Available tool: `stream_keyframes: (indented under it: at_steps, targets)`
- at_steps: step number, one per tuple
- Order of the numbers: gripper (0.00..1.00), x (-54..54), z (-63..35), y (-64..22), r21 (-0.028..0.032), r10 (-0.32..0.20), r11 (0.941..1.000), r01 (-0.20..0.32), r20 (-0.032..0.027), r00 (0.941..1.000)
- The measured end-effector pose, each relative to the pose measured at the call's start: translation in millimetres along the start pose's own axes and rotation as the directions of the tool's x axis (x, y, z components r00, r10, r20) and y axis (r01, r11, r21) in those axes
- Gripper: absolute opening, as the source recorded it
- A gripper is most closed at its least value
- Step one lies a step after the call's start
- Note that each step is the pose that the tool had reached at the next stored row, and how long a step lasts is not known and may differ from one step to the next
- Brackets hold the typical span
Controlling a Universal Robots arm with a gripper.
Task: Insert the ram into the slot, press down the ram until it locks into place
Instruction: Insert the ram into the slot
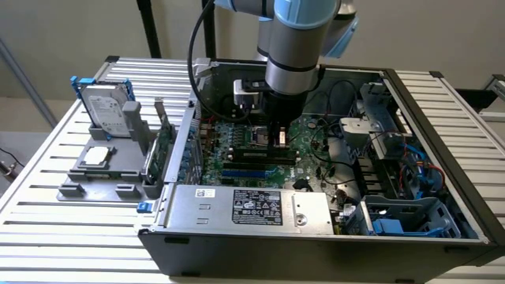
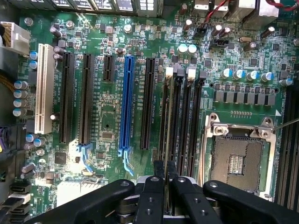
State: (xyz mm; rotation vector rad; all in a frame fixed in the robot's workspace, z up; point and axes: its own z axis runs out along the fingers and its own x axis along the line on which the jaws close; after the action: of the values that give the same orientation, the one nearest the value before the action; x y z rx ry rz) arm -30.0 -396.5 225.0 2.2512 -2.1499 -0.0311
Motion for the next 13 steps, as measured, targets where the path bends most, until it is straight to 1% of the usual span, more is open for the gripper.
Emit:
stream_keyframes:
  at_steps: [13]
  targets:
    - [0.13, 0.0, 1.1, 0.0, 0.0001, 0.007, 1.0, -0.007, 0.0003, 1.0]
